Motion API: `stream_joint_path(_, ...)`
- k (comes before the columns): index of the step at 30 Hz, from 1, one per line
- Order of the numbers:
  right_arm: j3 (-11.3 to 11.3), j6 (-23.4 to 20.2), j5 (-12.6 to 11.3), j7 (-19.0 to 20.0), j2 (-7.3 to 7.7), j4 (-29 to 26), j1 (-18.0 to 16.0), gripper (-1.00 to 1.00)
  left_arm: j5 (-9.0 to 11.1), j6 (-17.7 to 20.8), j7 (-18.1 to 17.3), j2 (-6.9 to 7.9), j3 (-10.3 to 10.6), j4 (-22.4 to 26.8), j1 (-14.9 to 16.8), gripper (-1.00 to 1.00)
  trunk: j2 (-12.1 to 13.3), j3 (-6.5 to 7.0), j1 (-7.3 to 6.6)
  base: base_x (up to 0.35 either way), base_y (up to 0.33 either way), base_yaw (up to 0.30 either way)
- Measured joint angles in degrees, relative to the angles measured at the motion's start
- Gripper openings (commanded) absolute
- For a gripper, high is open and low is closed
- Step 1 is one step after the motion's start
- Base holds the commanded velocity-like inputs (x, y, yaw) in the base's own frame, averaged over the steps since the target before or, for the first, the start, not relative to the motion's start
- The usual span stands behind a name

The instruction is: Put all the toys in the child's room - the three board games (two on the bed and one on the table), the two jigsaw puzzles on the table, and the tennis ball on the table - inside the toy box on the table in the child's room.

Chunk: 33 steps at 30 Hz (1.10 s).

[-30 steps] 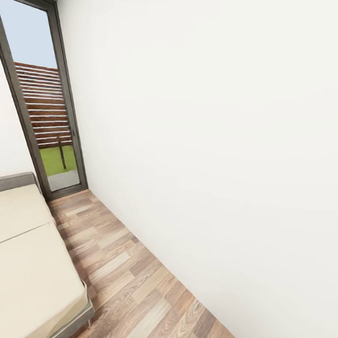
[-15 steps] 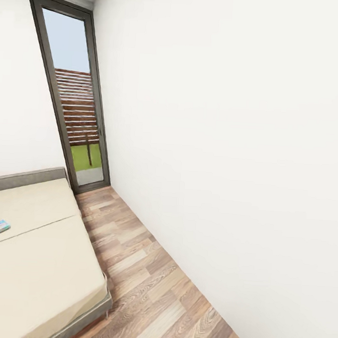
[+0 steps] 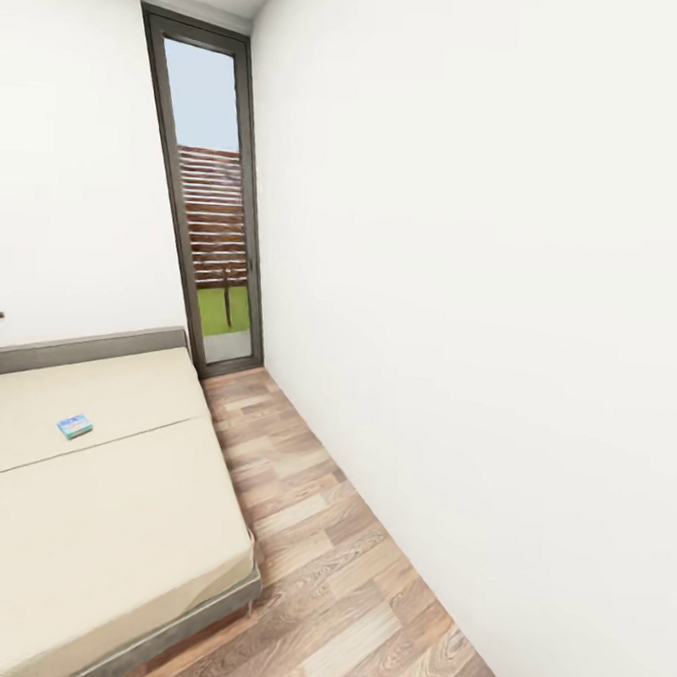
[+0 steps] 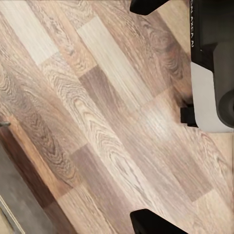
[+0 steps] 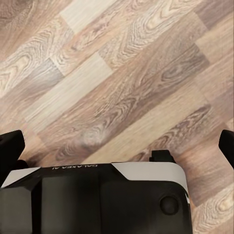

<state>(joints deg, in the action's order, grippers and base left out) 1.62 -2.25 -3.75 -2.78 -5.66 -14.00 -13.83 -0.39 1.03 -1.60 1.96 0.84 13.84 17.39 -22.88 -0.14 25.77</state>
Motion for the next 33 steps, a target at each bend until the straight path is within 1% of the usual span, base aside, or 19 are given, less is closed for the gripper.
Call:
stream_joint_path(8,0.00,-0.05,-0.07,0.00,-0.02,-0.02,0.01,1.00,0.00,0.00,0.00,0.04,0.01,0.00,-0.01,1.00,0.03,-0.40,-0.01,-0.004,0.000,0.233)
stream_joint_path(20,0.00,-0.05,0.01,-0.22,-0.67,0.03,0.04,1.00,0.00,0.00,0.00,0.04,-0.02,0.00,-0.03,1.00,0.09,-1.18,-0.02,0.000,0.000,0.206)
stream_joint_path(28,0.01,-0.05,-0.05,-2.62,-0.72,0.07,0.04,1.00,0.00,-0.04,0.00,0.04,-0.02,-0.03,-0.03,1.00,0.09,-1.76,-0.02,0.000,0.000,0.202)
stream_joint_path(33,0.00,-0.05,-0.06,-3.22,-0.73,0.08,0.03,1.00,0.00,-0.10,0.00,0.04,-0.02,-0.04,-0.03,1.00,0.09,-2.13,-0.02,0.000,0.000,0.202)
